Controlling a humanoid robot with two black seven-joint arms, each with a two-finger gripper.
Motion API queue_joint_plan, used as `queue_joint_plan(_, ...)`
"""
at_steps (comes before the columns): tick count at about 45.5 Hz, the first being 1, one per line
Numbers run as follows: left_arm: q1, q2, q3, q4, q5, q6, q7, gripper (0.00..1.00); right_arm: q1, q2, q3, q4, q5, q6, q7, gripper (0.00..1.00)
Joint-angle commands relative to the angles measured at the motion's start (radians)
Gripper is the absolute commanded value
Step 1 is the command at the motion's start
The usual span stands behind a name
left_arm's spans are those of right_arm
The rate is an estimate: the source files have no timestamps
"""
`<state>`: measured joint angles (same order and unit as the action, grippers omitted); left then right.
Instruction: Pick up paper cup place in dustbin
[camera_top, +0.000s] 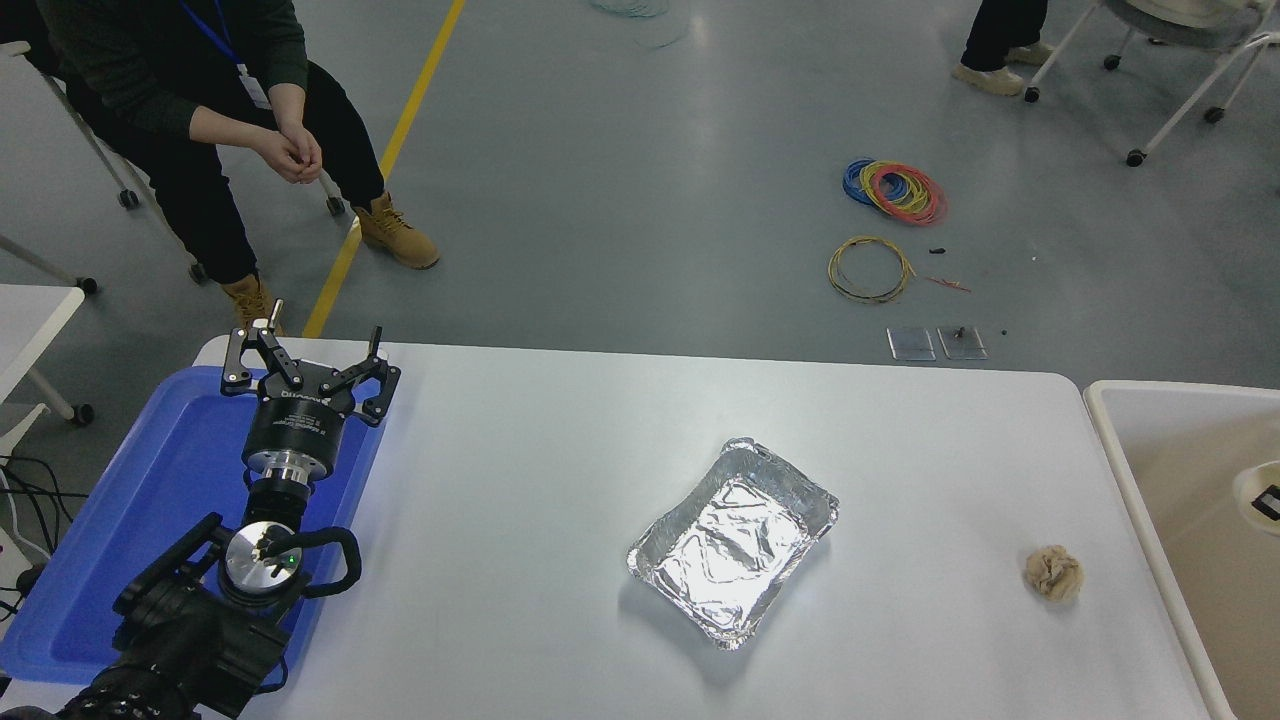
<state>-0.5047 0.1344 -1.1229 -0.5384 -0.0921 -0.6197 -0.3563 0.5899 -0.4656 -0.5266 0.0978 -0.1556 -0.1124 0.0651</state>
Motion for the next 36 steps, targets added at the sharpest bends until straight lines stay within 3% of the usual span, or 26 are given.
queue_joint_plan(1, 0.000, -0.001, 0.000, 0.000, 0.000, 0.000, 0.000, 1.00, -0.022, 0.025, 0.014, -0.001, 0.005, -0.006, -0.001, 0.00)
queue_joint_plan(20, 0.000, -0.001, 0.000, 0.000, 0.000, 0.001, -0.001, 1.00, -0.021, 0.024, 0.014, -0.001, 0.011, -0.010, 0.001, 0.00)
queue_joint_plan(21, 0.000, -0.001, 0.000, 0.000, 0.000, 0.000, 0.000, 1.00, -0.021, 0.024, 0.014, -0.001, 0.011, -0.015, 0.001, 0.04)
queue_joint_plan(23, 0.000, -0.001, 0.000, 0.000, 0.000, 0.000, -0.001, 1.00, -0.019, 0.022, 0.014, -0.001, 0.011, -0.030, 0.001, 0.22)
queue_joint_plan(27, 0.000, -0.001, 0.000, 0.000, 0.000, 0.000, 0.000, 1.00, -0.019, 0.018, 0.011, -0.001, 0.010, -0.064, 0.001, 0.66)
queue_joint_plan(29, 0.000, -0.001, 0.000, 0.000, 0.000, 0.000, -0.001, 1.00, -0.016, 0.016, 0.011, -0.001, 0.010, -0.073, 0.002, 0.83)
queue_joint_plan(32, 0.000, -0.001, 0.000, 0.000, 0.000, 0.000, 0.000, 1.00, -0.012, 0.015, 0.011, -0.001, 0.010, -0.078, 0.002, 0.97)
queue_joint_plan(36, 0.000, -0.001, 0.000, 0.000, 0.000, 0.000, -0.001, 1.00, -0.007, 0.013, 0.011, -0.001, 0.010, -0.078, 0.002, 0.99)
